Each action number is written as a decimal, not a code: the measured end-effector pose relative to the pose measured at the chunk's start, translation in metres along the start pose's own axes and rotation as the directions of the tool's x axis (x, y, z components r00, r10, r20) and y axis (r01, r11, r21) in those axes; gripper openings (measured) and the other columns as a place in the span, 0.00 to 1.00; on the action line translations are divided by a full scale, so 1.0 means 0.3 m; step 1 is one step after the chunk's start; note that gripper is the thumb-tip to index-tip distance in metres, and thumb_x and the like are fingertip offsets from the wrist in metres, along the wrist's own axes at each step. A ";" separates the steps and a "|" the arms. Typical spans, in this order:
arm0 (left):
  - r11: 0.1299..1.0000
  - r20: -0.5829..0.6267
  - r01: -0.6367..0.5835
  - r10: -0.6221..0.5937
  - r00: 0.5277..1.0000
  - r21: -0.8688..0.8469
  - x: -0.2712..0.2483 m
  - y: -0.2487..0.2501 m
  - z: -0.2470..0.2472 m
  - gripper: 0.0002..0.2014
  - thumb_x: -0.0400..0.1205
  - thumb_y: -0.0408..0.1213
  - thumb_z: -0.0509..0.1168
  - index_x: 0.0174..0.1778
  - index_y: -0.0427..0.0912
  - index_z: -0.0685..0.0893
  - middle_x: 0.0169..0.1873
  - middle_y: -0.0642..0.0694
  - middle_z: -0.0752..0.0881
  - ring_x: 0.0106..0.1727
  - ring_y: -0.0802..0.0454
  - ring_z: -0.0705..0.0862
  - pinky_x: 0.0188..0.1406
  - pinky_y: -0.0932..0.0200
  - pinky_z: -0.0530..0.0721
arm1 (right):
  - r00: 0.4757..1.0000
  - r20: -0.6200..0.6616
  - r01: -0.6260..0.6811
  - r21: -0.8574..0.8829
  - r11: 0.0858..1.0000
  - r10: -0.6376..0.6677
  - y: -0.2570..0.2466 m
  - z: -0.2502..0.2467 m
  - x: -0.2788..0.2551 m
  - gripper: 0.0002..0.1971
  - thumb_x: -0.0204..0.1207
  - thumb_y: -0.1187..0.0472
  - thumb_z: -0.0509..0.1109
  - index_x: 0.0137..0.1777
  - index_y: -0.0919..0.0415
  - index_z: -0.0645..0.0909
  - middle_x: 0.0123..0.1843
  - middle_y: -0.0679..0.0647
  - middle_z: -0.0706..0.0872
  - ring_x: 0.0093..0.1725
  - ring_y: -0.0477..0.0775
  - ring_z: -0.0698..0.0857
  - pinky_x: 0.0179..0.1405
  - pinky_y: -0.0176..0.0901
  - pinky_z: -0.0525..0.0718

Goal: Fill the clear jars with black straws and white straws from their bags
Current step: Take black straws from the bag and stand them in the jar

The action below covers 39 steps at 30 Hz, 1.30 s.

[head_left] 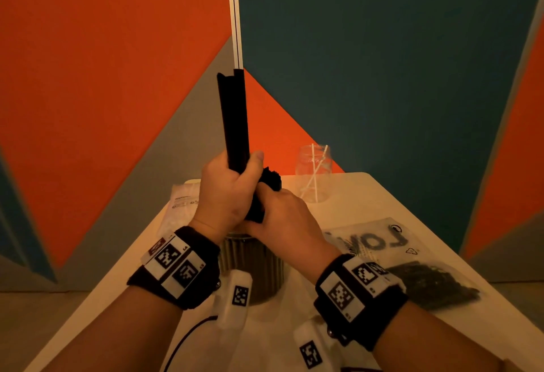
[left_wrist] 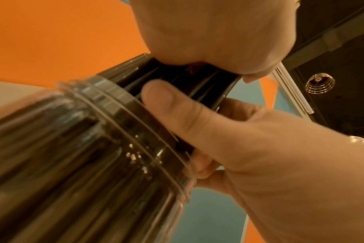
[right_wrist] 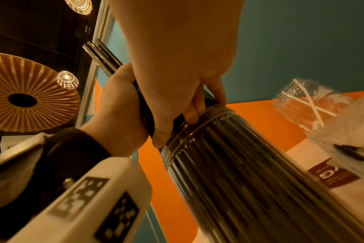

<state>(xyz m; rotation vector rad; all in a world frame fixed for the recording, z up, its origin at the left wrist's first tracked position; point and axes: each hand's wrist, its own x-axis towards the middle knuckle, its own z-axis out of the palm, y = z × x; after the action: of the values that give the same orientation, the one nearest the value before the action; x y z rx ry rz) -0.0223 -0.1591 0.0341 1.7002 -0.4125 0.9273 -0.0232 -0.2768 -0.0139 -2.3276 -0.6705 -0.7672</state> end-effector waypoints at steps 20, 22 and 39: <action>0.995 0.087 0.090 -0.094 0.992 0.051 -0.008 -0.009 -0.023 0.21 0.78 0.54 0.66 0.35 0.37 0.86 0.32 0.43 0.89 0.36 0.48 0.87 0.41 0.44 0.84 | 0.998 0.030 0.057 -0.063 0.996 -0.055 0.016 -0.009 0.014 0.29 0.67 0.36 0.79 0.65 0.47 0.81 0.46 0.48 0.89 0.41 0.52 0.85 0.33 0.42 0.70; 0.995 0.098 0.085 -0.090 0.991 0.053 -0.015 -0.005 -0.022 0.23 0.78 0.54 0.65 0.36 0.33 0.85 0.33 0.38 0.88 0.37 0.44 0.86 0.40 0.42 0.83 | 0.997 0.053 0.056 -0.054 0.997 -0.053 0.020 -0.013 0.016 0.30 0.65 0.36 0.80 0.65 0.47 0.80 0.46 0.47 0.89 0.41 0.51 0.85 0.33 0.43 0.71; 0.994 -0.048 0.032 -0.027 0.998 0.104 -0.020 -0.045 0.011 0.24 0.80 0.59 0.63 0.30 0.42 0.84 0.24 0.53 0.84 0.29 0.62 0.83 0.30 0.66 0.77 | 0.960 0.281 -0.058 0.193 0.980 0.002 0.093 -0.123 0.018 0.08 0.74 0.54 0.81 0.51 0.50 0.89 0.44 0.45 0.92 0.43 0.41 0.88 0.45 0.39 0.85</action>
<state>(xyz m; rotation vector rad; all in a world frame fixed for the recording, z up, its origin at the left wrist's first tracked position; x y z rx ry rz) -0.0157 -0.1586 0.0206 1.7713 -0.3112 0.9800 -0.0155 -0.3191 0.0035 -2.2735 -0.7924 -0.3386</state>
